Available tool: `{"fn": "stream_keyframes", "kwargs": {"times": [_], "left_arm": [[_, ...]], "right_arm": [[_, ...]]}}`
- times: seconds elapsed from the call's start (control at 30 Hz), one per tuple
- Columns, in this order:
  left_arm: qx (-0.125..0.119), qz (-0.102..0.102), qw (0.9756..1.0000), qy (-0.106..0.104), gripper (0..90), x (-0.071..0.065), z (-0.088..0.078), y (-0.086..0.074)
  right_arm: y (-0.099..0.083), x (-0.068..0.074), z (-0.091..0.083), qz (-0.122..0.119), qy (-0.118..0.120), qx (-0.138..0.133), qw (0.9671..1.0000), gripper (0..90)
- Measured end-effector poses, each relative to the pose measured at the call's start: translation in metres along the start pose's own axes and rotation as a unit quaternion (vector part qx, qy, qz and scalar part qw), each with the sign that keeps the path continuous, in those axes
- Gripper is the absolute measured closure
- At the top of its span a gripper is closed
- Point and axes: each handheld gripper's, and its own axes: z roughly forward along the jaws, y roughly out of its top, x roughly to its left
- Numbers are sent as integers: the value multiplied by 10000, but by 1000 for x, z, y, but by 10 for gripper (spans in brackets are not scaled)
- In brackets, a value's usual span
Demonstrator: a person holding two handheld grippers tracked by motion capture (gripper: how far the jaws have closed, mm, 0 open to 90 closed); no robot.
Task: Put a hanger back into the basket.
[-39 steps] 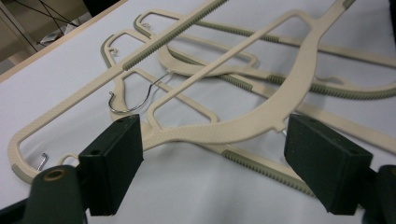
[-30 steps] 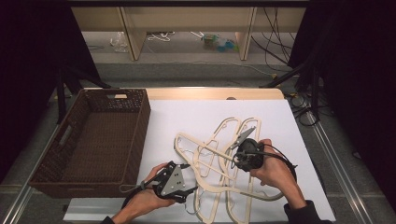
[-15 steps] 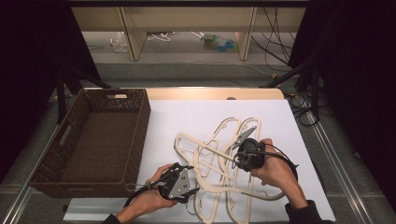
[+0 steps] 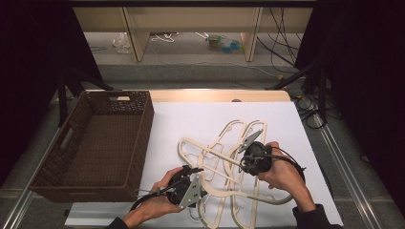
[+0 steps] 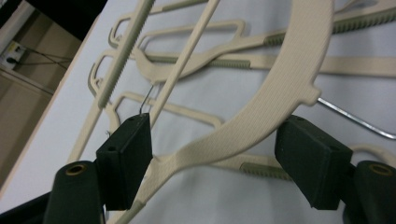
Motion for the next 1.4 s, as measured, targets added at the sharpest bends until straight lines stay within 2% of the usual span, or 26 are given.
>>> {"fn": "stream_keyframes", "kwargs": {"times": [0.03, 0.07, 0.17, 0.27, 0.37, 0.4, 0.5, 0.53, 0.6, 0.63, 0.67, 0.7, 0.77, 0.83, 0.87, 0.97, 1.0, 1.03, 1.07, 1.1, 1.13, 1.17, 1.27, 1.3, 1.33, 1.4], "left_arm": [[-32, -2, 10000, -44, 278, -1, 0, 1], [-53, 92, 9999, -51, 278, -1, -1, 3], [-159, 203, 9997, -18, 284, -1, -3, 5], [-195, 248, 9994, -145, 301, -1, -4, 6], [-286, 370, 9985, -293, 378, -4, -4, 7], [-244, 527, 9978, -328, 413, -4, -5, 8], [-275, 600, 9963, -551, 532, -5, -5, 10], [-269, 738, 9953, -572, 566, -5, -6, 10], [-368, 715, 9949, -603, 646, -4, -6, 10], [-409, 703, 9947, -636, 657, -4, -6, 10], [-379, 846, 9937, -637, 663, -3, -7, 11], [-372, 884, 9929, -698, 672, -3, -7, 11], [-462, 878, 9926, -700, 690, -4, -7, 13], [-468, 986, 9913, -736, 702, -2, -8, 15], [-548, 952, 9912, -739, 714, -2, -8, 15], [-614, 1046, 9894, -803, 728, 1, -10, 18], [-710, 1065, 9886, -799, 745, 2, -11, 22], [-710, 1065, 9886, -799, 760, 2, -11, 22], [-741, 1087, 9882, -786, 784, 4, -11, 24], [-731, 1129, 9873, -851, 784, 6, -12, 25], [-771, 1142, 9873, -786, 805, 6, -12, 26], [-785, 1154, 9877, -706, 805, 8, -13, 28], [-795, 1192, 9875, -661, 819, 17, -14, 32], [-783, 1203, 9872, -692, 823, 18, -14, 33], [-785, 1104, 9889, -615, 830, 22, -13, 38], [-754, 1088, 9891, -643, 834, 25, -13, 41]], "right_arm": [[-1, -1, 1, 2, 45, -2, 10000, 795], [-2, -2, 2, 12, 75, -16, 10000, 795], [-4, -4, 7, 18, 171, -14, 9999, 794], [-6, -6, 12, 11, 253, 7, 9997, 793], [-7, -6, 14, -1, 342, 14, 9994, 793], [-8, -7, 14, -48, 341, 7, 9994, 794], [-10, -9, 17, -23, 436, 24, 9990, 794], [-11, -9, 18, 2, 438, 31, 9990, 794], [-14, -13, 21, 54, 494, 55, 9988, 793], [-15, -13, 22, 71, 504, 56, 9987, 793], [-15, -14, 23, 72, 527, 56, 9986, 793], [-16, -14, 24, 64, 548, 65, 9985, 793], [-17, -16, 25, 78, 579, 73, 9983, 793], [-19, -17, 27, 83, 626, 84, 9980, 792], [-22, -19, 30, 129, 716, 78, 9973, 791], [-23, -20, 32, 138, 806, 108, 9966, 789], [-24, -20, 35, 127, 831, 192, 9963, 751], [-24, -20, 35, 127, 831, 192, 9963, 751], [-25, -20, 37, 260, 923, 172, 9952, 713], [-25, -20, 37, 260, 923, 172, 9952, 713], [-25, -20, 36, 241, 895, 193, 9955, 663], [-25, -20, 36, 241, 895, 193, 9955, 663], [-24, -21, 24, 409, 699, 25, 9967, 598], [-23, -22, 15, 457, 550, -114, 9974, 567], [-23, -25, 0, 622, 314, -385, 9968, 539], [-23, -26, -7, 673, 241, -494, 9962, 514]]}}
